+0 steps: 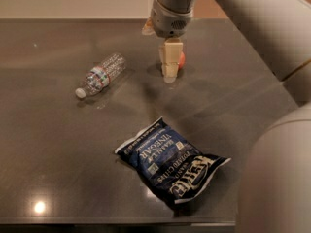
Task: Pick water bottle
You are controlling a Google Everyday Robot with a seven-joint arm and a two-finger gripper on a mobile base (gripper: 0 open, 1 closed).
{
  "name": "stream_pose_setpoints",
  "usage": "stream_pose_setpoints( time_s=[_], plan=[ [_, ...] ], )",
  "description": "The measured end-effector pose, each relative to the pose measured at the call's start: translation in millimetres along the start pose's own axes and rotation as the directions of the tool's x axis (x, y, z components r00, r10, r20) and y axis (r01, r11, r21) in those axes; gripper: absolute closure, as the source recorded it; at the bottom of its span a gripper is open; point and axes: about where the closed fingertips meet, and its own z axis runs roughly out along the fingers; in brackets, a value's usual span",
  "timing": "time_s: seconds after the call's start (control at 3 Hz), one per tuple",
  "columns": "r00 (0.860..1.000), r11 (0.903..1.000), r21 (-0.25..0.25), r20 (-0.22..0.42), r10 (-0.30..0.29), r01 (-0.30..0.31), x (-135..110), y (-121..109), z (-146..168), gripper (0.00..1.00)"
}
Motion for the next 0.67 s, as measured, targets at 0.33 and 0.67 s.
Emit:
stream_pose_setpoints(
  time_s=[0.33,0.67],
  plan=[
    [0.998,0.9979,-0.038,-0.019,-0.053,0.052,-18.9,-24.5,28.3,0.00],
    [0.994,0.9930,-0.059,-0.036,-0.105,0.103,-39.1,-45.1,49.8,0.00]
  ],
)
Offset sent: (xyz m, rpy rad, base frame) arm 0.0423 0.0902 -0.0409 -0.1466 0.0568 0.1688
